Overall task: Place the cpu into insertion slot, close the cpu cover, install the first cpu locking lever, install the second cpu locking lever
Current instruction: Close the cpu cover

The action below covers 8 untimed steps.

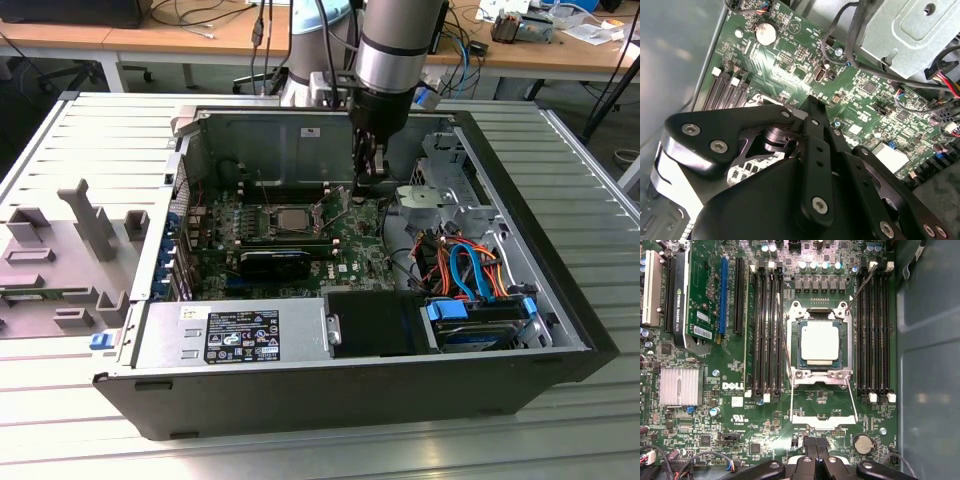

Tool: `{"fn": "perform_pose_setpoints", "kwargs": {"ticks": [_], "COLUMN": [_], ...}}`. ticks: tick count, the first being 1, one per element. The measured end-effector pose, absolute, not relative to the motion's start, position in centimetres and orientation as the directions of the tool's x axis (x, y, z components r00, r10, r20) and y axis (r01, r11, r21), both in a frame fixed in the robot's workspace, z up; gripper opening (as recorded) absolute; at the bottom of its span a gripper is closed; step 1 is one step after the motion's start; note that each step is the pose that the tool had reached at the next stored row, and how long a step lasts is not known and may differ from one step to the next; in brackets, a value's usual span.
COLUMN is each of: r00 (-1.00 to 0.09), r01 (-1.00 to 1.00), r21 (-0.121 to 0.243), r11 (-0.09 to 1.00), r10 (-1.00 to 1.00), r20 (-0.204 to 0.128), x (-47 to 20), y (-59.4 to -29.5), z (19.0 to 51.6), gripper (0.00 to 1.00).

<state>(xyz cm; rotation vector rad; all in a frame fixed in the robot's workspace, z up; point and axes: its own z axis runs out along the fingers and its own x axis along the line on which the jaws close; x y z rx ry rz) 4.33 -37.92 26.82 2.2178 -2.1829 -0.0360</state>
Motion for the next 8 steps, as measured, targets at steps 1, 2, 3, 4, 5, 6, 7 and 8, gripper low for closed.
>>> {"fn": "perform_pose_setpoints", "kwargs": {"ticks": [1,2,3,4,5,6,7,8], "r00": [0.016,0.016,0.016,0.016,0.016,0.016,0.016,0.016], "r01": [-0.999,-0.999,-0.999,-0.999,-0.999,-0.999,-0.999,-0.999], "r21": [0.037,0.037,0.037,0.037,0.037,0.037,0.037,0.037], "r11": [-0.016,-0.016,-0.016,-0.016,-0.016,-0.016,-0.017,-0.017], "r10": [-1.000,-1.000,-1.000,-1.000,-1.000,-1.000,-1.000,-0.999], "r20": [0.004,0.003,0.002,0.002,-0.002,-0.007,-0.015,-0.029], "x": [4.35,4.36,4.36,4.36,4.37,4.37,4.37,4.37], "y": [-37.86,-37.77,-37.71,-37.59,-37.53,-37.51,-37.50,-37.50], "z": [26.82,26.80,26.77,26.68,26.67,26.66,26.66,26.66], "gripper": [0.11,0.11,0.11,0.11,0.11,0.11,0.11,0.11]}}
